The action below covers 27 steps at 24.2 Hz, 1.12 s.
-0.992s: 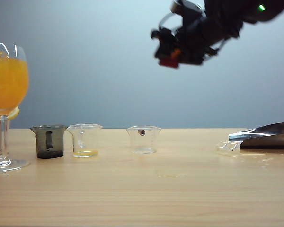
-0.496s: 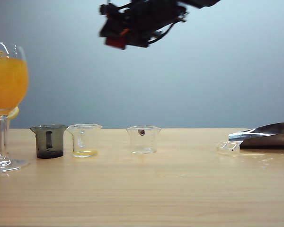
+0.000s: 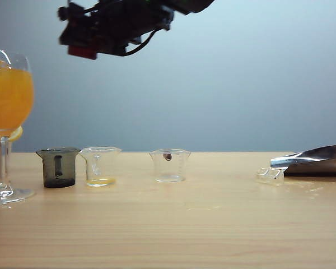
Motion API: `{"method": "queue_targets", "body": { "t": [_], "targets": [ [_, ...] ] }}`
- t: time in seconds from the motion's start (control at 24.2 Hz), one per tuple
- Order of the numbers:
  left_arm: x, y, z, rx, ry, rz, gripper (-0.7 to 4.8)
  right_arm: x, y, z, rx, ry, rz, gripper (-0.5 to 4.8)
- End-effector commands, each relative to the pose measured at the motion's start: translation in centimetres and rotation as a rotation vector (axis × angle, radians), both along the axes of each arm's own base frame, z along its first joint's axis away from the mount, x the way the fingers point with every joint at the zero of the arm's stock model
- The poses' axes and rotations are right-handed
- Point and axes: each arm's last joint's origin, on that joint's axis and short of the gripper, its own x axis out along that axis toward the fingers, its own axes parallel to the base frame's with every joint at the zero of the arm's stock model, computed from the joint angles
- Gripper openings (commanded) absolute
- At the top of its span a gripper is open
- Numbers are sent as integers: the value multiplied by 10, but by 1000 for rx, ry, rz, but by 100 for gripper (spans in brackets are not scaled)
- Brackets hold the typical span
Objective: Pick up the fourth measuring cup from the left, pour the grenadine inside into the goblet, and finally put the measuring cup back in its original place.
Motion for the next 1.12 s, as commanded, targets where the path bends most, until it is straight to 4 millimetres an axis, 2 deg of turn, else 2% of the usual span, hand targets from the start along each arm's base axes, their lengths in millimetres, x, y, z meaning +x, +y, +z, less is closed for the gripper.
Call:
{"method": "queue_targets", "body": {
  "t": [0.04,0.29,0.5,0.74,1.12],
  "targets": [
    [-1,0,0,9,2,-1,-5,-8,10,5,-8,-66,29,-6],
    [-2,1,-2,38,22,12,-5,-18,23,1,-58,-146,47,-6],
    [-1,2,-2,70,15,27,-5,-20,25,5,-85,-236,37,-6],
    [-1,2,-2,69,15,17,-5,-22,32,0,-102,-266,39,-6],
    [-3,2,-2,65,4,15,-5,-25,41,8,-96,-291,55,-6]
  ]
}}
